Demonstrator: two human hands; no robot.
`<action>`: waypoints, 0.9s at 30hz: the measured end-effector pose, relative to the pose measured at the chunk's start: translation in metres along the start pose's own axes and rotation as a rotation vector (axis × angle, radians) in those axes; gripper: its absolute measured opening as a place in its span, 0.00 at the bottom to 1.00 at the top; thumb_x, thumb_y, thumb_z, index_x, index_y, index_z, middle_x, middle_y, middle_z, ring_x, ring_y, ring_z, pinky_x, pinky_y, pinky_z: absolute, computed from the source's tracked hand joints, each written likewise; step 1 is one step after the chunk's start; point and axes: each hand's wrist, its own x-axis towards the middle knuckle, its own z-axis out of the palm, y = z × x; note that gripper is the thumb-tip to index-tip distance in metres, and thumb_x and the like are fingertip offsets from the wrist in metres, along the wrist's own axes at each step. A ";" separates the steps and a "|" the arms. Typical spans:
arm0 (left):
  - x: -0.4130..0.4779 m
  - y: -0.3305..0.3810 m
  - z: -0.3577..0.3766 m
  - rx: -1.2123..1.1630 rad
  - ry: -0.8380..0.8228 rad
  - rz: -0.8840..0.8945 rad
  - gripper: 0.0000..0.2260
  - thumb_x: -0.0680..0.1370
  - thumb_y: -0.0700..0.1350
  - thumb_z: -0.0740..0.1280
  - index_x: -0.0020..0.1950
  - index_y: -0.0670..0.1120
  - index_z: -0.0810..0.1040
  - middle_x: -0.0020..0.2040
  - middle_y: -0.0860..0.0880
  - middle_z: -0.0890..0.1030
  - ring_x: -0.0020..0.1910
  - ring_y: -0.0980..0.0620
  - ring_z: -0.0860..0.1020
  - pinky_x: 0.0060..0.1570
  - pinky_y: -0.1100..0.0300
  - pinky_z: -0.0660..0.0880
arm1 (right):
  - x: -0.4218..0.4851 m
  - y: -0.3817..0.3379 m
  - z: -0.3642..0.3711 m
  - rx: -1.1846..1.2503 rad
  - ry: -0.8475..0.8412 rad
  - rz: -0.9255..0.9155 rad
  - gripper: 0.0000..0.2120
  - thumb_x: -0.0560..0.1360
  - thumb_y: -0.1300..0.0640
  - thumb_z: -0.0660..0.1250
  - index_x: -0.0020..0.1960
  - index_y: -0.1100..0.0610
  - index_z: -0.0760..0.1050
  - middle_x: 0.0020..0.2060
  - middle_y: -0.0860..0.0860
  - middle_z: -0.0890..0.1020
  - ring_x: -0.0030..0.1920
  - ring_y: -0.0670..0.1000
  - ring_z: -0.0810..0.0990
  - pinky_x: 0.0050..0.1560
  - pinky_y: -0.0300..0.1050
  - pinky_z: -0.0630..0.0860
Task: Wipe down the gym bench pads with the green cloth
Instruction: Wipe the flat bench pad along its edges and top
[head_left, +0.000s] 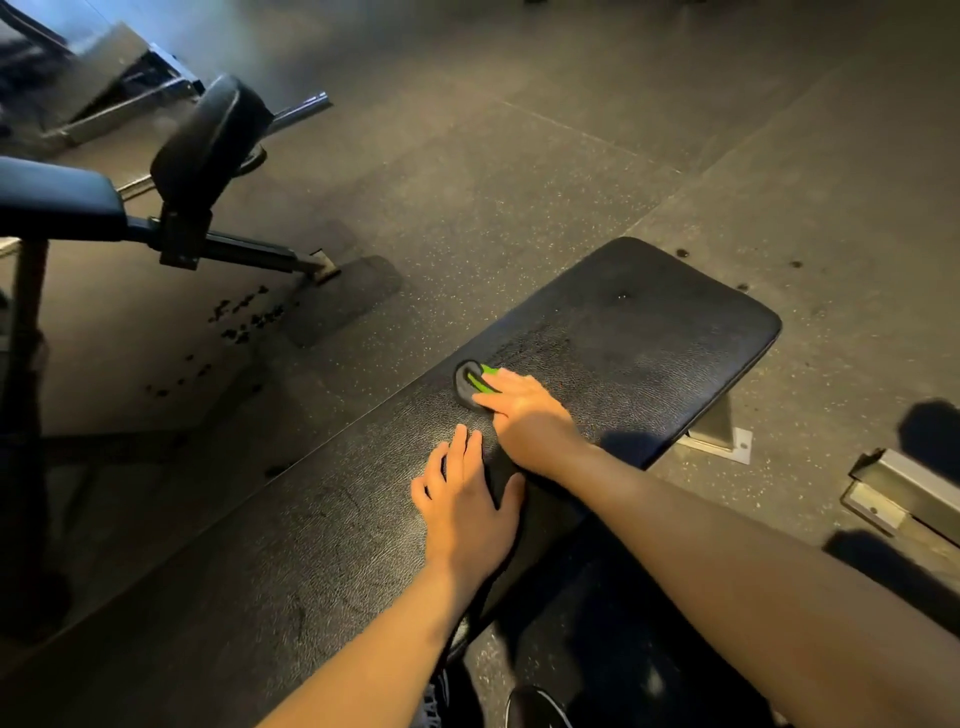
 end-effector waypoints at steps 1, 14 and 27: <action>0.003 -0.001 -0.002 0.001 0.008 0.000 0.37 0.75 0.68 0.49 0.79 0.50 0.63 0.81 0.52 0.59 0.77 0.47 0.57 0.72 0.43 0.52 | 0.001 0.003 0.000 -0.004 -0.005 -0.021 0.24 0.80 0.64 0.55 0.75 0.53 0.68 0.79 0.51 0.59 0.79 0.50 0.52 0.76 0.42 0.41; 0.068 -0.051 -0.020 0.054 0.010 -0.181 0.31 0.81 0.66 0.48 0.81 0.55 0.49 0.83 0.50 0.45 0.80 0.46 0.44 0.75 0.40 0.46 | 0.066 0.009 -0.017 -0.121 0.250 0.273 0.21 0.76 0.63 0.59 0.68 0.60 0.73 0.72 0.58 0.69 0.74 0.58 0.62 0.69 0.52 0.58; 0.067 -0.055 -0.022 0.006 0.047 -0.146 0.31 0.81 0.65 0.51 0.81 0.53 0.52 0.83 0.49 0.48 0.80 0.47 0.45 0.75 0.41 0.45 | 0.082 -0.003 0.002 -0.120 0.012 -0.064 0.20 0.74 0.65 0.60 0.65 0.58 0.75 0.65 0.58 0.72 0.66 0.62 0.68 0.65 0.54 0.65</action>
